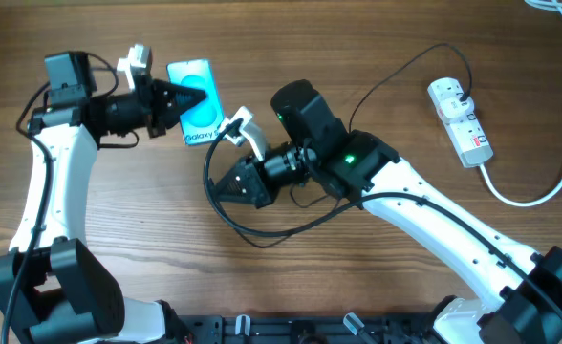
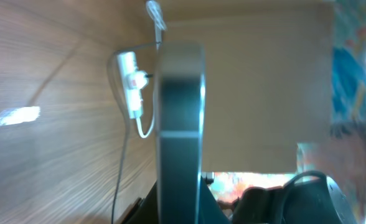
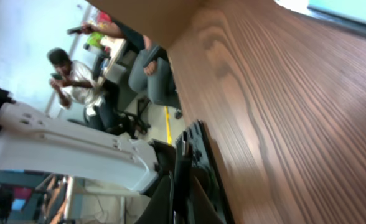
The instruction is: Plug charger to phone and switch on socket
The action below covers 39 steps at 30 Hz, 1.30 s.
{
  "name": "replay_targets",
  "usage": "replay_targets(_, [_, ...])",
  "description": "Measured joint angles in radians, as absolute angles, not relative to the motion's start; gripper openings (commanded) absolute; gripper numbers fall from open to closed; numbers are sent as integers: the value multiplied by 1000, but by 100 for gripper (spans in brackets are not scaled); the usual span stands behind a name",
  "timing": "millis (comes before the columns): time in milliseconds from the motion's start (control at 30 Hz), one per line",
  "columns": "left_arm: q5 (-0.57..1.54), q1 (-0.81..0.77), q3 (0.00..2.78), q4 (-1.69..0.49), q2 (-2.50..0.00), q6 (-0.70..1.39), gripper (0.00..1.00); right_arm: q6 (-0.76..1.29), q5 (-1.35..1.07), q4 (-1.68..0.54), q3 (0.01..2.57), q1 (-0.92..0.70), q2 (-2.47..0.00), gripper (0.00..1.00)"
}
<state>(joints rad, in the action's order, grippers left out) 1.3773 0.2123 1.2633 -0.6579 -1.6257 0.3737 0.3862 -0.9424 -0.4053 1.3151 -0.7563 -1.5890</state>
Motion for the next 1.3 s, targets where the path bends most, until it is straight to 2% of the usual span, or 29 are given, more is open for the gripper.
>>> replay_targets(100, [1470,208,1263,-598,-1626,387,4,460,-982,-285,1315,-739,-1589,4])
replay_targets(367, [1522,208,1263,-598,-1626,416,4,588,-991,-294,1315,-695,-1589,4])
replay_targets(700, [1529,196,1263,-591,-1626,449,4,629,-948,-265,1315,-695,-1594,4])
replay_targets(933, [1536,182,1263,-496,-1626,463,4,653,-945,-207,1315,-695,-1611,4])
replay_targets(1100, [1540,182,1263,-367,-1626,571,4,624,-979,-205,1315,-695,-1634,4])
replay_targets(1300, [1540,182,1263,-328,-1626,645,4,600,-983,-197,1315,-689,-1634,4])
